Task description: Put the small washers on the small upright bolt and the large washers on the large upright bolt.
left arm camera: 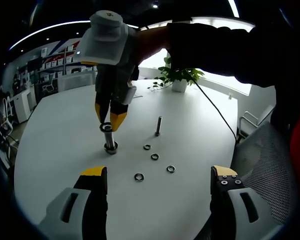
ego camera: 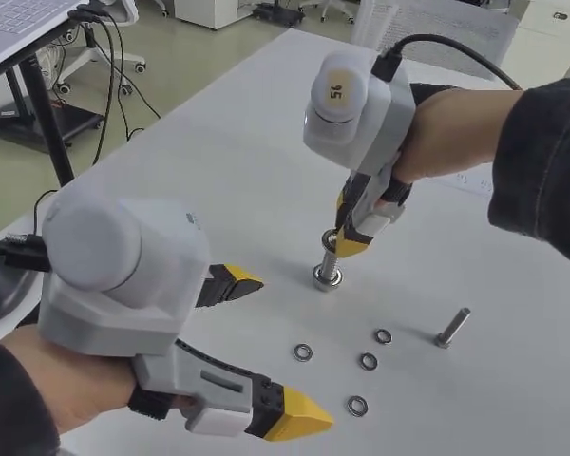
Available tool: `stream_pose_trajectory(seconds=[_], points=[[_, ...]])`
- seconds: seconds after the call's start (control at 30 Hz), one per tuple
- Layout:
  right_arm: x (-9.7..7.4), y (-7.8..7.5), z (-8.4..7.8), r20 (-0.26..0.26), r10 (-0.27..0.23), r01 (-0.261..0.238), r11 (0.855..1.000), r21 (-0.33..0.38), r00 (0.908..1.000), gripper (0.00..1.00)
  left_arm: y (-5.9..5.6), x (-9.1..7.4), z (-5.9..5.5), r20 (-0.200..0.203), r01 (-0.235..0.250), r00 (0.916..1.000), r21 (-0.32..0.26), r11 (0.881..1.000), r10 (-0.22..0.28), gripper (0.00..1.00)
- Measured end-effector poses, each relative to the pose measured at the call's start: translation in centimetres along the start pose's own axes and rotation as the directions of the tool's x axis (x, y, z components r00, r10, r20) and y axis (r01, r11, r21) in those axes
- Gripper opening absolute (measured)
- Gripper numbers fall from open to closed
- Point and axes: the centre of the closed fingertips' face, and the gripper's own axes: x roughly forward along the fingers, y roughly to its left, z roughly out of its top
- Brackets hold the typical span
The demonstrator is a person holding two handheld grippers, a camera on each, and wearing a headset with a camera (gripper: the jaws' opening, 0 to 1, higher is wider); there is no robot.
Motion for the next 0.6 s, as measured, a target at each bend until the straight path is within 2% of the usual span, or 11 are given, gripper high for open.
stream_pose_trajectory(seconds=[0.6], points=[[1.1,0.3,0.0,-0.007,0.019,-0.019,1.0,0.006,0.9998,0.24,-0.1,-0.2,-0.2,-0.005,0.002,1.0,-0.003,1.0,-0.002,0.85]])
